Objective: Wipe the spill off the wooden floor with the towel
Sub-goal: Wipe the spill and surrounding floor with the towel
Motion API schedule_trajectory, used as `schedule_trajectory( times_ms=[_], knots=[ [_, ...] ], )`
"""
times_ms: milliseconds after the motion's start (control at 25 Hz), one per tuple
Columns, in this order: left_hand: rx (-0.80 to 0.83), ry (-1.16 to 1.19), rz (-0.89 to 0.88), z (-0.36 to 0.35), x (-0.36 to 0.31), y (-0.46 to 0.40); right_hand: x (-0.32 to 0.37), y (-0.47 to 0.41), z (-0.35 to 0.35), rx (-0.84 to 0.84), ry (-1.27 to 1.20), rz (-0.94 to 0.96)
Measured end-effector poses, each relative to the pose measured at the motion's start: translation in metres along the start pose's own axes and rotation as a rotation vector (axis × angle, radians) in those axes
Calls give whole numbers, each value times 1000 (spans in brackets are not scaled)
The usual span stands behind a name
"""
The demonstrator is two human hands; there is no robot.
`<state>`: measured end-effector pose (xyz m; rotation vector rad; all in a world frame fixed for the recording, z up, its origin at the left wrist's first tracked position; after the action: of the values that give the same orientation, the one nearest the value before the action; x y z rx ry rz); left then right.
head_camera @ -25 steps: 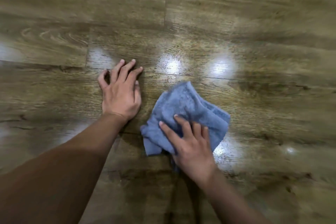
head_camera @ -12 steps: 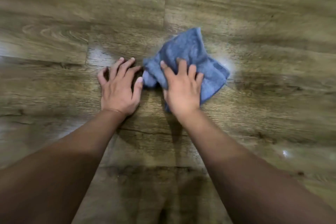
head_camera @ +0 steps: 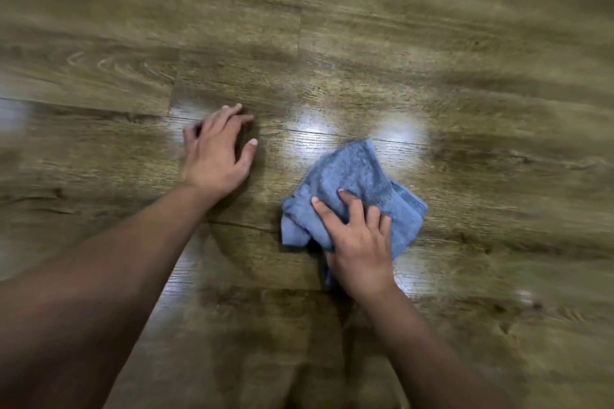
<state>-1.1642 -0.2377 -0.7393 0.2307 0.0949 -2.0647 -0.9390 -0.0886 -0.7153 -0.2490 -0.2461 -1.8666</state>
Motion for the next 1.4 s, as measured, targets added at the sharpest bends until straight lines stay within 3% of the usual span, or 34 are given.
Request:
schedule_trajectory(
  times_ms=[160, 360, 480, 640, 800, 1000, 1200, 1320, 1400],
  knots=[
    [0, -153, 396, 1, 86, 9, -29, -42, 8, -12, -37, -110],
    [-20, -208, 395, -6, 85, 11, -58, -143, 27, -198, 14, -371],
    [-19, -208, 403, -7, 87, 12, -42, -209, 23, -222, 41, -489],
    [-12, -190, 400, -5, 85, 12, 36, -229, 0, -86, 62, -232],
    [-34, -147, 400, 0, 83, 14, 93, -140, -20, 36, -22, 83],
    [-35, -151, 406, 1, 84, 12, 15, -59, 0, 111, 20, 267],
    [-29, -182, 409, -1, 84, 13, -65, -125, 36, -87, 38, -89],
    [-38, -182, 405, -1, 84, 13, -46, -194, 30, -180, 44, -299],
    [-38, -182, 406, -2, 83, 13, 2, -225, 10, -149, 50, -289]
  ],
)
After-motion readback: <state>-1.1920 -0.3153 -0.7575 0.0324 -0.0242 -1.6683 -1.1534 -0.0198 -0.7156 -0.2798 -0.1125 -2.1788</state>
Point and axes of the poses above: each hand's wrist, its own y-axis away from the middle knuckle, its own z-axis out of the back of the hand, x = y × z, the point moved 8 cm from there along -y, towards the middle knuckle, and after that the axes turned 11 degrees about -y, right-handed, at the moved point
